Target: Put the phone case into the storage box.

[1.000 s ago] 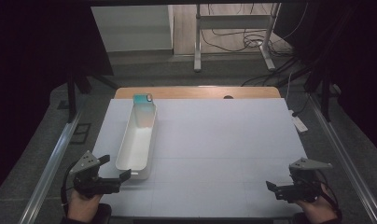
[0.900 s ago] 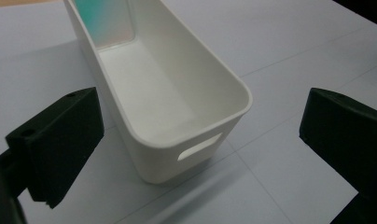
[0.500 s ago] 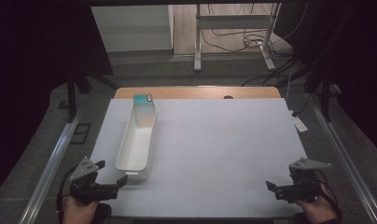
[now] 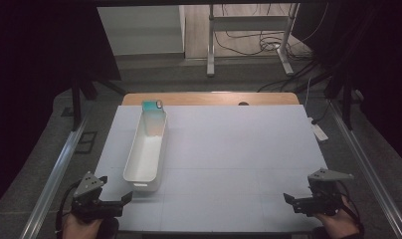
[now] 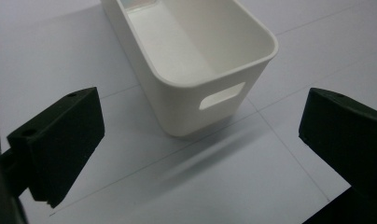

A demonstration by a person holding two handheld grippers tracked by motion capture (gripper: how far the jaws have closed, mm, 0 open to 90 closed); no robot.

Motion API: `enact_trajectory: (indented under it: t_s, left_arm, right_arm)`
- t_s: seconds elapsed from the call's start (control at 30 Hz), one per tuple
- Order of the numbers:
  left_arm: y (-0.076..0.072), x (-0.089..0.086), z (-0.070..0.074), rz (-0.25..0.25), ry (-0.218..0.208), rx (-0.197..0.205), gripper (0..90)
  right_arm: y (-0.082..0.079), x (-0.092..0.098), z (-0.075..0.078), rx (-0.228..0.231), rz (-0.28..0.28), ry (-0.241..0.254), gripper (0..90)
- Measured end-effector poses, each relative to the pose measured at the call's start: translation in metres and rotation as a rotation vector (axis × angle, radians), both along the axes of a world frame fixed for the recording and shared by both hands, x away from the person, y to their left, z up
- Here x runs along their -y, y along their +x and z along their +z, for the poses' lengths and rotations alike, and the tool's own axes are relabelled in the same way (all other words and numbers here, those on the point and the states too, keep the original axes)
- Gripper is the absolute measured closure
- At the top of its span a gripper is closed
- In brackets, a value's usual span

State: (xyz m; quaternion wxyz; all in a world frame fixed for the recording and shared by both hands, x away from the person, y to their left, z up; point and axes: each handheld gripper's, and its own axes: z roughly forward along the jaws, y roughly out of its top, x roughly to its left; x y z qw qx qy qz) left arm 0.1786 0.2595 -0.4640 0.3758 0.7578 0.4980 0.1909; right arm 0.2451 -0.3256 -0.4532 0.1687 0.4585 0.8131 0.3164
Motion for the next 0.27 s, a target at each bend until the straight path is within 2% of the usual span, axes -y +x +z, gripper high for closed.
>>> enact_trajectory:
  t_s: [0.13,0.27]
  left_arm:
    - [0.0013,0.0024,-0.0006,-0.005,0.022,-0.013,1.2]
    - [0.0017,0.0018,-0.0005,-0.002,0.014,-0.012,1.4]
  right_arm:
    - [0.0,-0.0002,0.0,-0.001,0.001,-0.002,0.0]
    - [0.0003,-0.0001,-0.0006,-0.001,0.003,-0.003,0.0]
